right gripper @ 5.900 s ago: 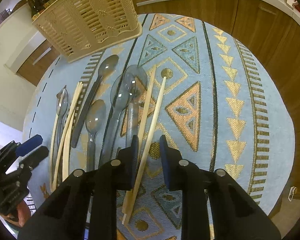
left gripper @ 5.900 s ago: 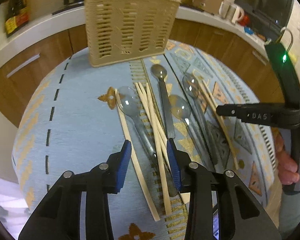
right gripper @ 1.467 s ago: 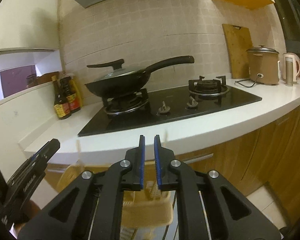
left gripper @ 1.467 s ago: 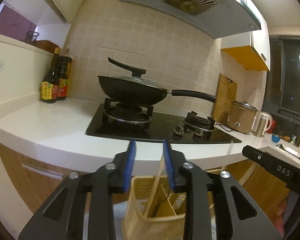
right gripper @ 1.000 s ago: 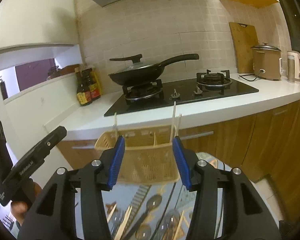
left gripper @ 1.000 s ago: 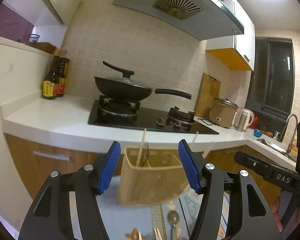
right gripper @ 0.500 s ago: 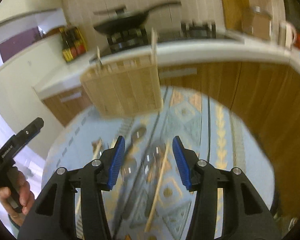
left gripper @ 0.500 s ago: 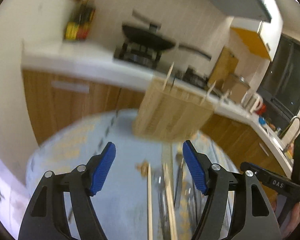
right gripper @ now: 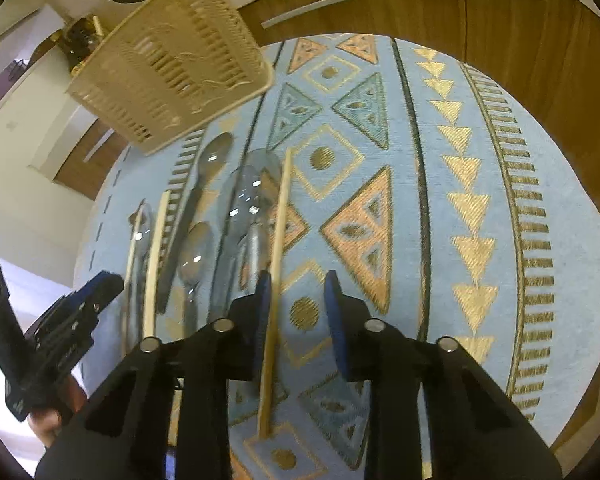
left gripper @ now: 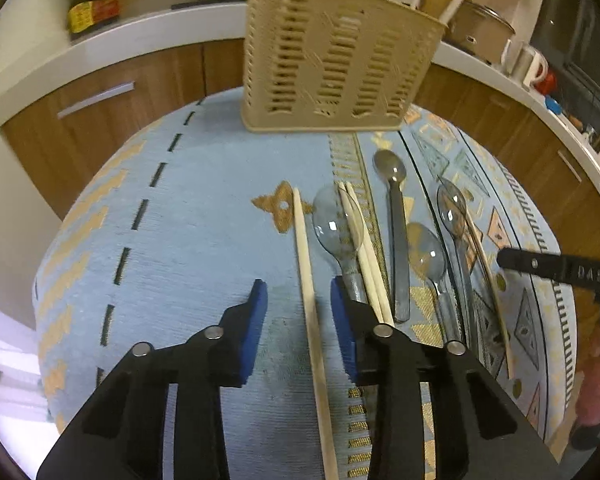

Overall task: Organize utensils
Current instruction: 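Move both tools back down to the remaining utensils, then grasp a wooden chopstick with the left tool while the right tool grasps another chopstick, then carry both held chopsticks up to the beige basket, then open both tools over the beige basket to drop the chopsticks, then move both tools back down to the utensils on the rug, then grasp a clear plastic spoon handle with the left tool while the right tool grasps another clear spoon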

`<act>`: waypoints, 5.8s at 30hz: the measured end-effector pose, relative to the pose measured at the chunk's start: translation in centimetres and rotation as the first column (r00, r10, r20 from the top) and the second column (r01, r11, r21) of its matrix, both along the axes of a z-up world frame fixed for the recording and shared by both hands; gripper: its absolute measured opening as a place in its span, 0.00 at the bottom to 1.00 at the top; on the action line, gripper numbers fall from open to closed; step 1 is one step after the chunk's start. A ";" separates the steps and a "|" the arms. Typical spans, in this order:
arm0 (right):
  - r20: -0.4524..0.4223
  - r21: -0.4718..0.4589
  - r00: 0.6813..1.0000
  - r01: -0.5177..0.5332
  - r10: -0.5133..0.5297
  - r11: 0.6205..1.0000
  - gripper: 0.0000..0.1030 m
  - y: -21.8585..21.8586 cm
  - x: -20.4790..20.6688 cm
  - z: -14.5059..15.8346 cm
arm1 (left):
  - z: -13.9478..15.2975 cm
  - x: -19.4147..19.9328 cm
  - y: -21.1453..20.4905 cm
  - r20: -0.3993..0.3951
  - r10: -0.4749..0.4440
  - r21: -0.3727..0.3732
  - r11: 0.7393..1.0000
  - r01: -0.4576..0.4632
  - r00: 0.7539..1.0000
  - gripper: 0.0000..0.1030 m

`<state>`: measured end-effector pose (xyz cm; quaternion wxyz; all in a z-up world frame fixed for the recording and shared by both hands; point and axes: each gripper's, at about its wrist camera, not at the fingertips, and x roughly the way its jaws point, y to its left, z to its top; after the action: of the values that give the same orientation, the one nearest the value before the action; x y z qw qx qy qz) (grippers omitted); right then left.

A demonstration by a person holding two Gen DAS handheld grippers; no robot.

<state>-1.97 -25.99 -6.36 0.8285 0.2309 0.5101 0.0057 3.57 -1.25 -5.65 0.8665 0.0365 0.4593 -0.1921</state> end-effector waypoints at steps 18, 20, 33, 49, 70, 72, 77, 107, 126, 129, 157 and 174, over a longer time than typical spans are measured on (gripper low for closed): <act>-0.094 -0.307 0.988 -0.144 0.121 0.941 0.20 4.6 3.8 0.1 | -0.4 0.8 -1.5 -0.019 -0.027 0.113 0.993 0.029 0.999 0.26; -0.121 -0.338 0.982 -0.177 0.143 0.924 0.20 5.2 3.9 0.2 | -0.5 1.0 -2.2 -0.026 -0.053 0.169 0.984 0.057 0.998 0.26; -0.202 -0.221 0.960 -0.237 0.193 0.946 0.04 2.7 3.3 0.0 | -0.2 2.5 -2.7 -0.083 -0.112 0.222 0.967 0.128 0.990 0.05; 0.035 -0.281 0.970 -0.223 0.242 0.933 0.04 3.7 -0.1 5.5 | 4.9 1.1 1.2 0.082 -0.064 -0.141 0.987 0.075 0.995 0.04; 0.585 -0.226 0.790 -0.059 0.184 0.972 0.04 3.9 5.4 20.6 | 18.9 7.5 1.0 0.458 0.099 -0.421 0.899 0.118 0.883 0.04; 0.617 -0.219 0.773 -0.013 0.149 0.976 0.04 3.5 6.8 21.0 | 19.5 8.5 0.4 0.492 0.119 -0.415 0.903 0.112 0.862 0.04; 0.646 -0.176 0.762 0.090 0.046 0.980 0.04 1.7 11.3 21.0 | 19.9 10.6 -1.0 0.581 0.139 -0.381 0.917 0.117 0.802 0.04; 0.672 -0.217 0.741 0.197 0.000 0.956 0.05 2.1 13.7 15.3 | 14.9 14.0 -1.1 0.595 0.158 -0.356 0.931 0.081 0.788 0.04; 0.547 -0.255 0.836 0.122 0.039 0.959 0.32 2.4 1.5 18.6 | 19.4 3.2 0.9 0.607 0.062 -0.268 0.954 0.131 0.792 0.52; 0.469 -0.247 0.882 0.087 0.040 0.965 0.32 2.7 0.7 17.0 | 18.6 1.4 1.1 0.537 0.054 -0.251 0.963 0.098 0.842 0.58; -0.025 -0.043 0.993 -0.120 0.119 0.992 0.17 3.8 3.0 -0.6 | -0.1 1.4 -2.7 -0.072 -0.139 0.044 0.989 0.143 0.988 0.25; -0.041 -0.128 0.998 -0.051 0.046 0.990 0.10 0.8 1.1 -0.3 | -0.1 1.7 -1.4 -0.051 -0.126 0.015 0.992 0.127 0.991 0.04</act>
<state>-0.88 -25.22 -6.65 0.8316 0.1645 0.5303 -0.0117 5.24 -2.65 -5.77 0.8404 0.0686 0.4793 -0.2434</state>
